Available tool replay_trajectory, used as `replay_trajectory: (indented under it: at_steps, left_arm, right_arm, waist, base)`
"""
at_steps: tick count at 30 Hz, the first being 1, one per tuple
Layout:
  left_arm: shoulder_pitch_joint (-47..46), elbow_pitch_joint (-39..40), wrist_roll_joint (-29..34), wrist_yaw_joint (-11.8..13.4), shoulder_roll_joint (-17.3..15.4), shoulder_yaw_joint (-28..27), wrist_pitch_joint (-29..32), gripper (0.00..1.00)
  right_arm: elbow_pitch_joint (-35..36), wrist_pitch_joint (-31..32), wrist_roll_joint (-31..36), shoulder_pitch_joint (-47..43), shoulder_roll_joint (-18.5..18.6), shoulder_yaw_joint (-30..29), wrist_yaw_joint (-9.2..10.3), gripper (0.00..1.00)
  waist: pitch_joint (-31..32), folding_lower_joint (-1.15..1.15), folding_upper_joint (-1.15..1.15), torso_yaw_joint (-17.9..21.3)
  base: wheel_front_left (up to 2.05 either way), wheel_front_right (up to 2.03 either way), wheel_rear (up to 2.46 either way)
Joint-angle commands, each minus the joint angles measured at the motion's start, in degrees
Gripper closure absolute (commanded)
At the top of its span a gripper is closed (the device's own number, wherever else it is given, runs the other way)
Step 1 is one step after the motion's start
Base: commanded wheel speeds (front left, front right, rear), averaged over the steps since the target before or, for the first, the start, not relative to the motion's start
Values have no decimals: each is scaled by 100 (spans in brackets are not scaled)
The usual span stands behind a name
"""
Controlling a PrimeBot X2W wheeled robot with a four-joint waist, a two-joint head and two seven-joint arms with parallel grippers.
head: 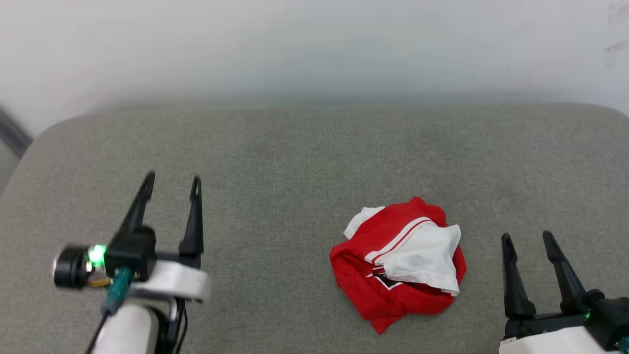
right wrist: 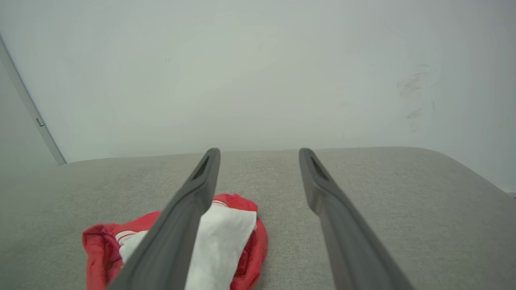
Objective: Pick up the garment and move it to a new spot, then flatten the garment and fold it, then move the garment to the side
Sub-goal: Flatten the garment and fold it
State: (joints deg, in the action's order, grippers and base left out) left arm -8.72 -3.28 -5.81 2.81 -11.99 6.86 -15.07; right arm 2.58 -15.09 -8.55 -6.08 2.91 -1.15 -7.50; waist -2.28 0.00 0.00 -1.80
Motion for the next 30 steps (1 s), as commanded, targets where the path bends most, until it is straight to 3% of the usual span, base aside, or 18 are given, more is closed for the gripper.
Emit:
replay_trajectory:
  at_steps: [1,10,16,22,30]
  left_arm:
    - [-208,-14,56,-75,-88,-2,-15,0]
    - [-2237,-747,-18,-773,-360,242,32,0]
    - [-3327,-1198,-206,-983,-475,805,714,0]
    - [-4158,-1515,-703,-1016,-600,1766,1666,0]
    - [-5204,-1350,-2308,-1016,-1146,3747,3395,0]
  right_arm:
    - [41,-12,15,67,-5,-1,2,0]
    - [189,-12,32,374,-5,-2,2,0]
    - [283,-12,0,564,-5,16,2,0]
    - [376,-12,-44,740,-4,13,2,0]
    - [466,-12,-79,994,-5,35,2,0]
  waist:
    - [-100,0,0,38]
    - [-582,0,0,216]
    - [-885,0,0,324]
    - [-1147,0,0,425]
    - [-1536,0,0,589]
  base:
    - [0,0,0]
    - [0,0,0]
    - [0,0,0]
    - [0,0,0]
    - [0,0,0]
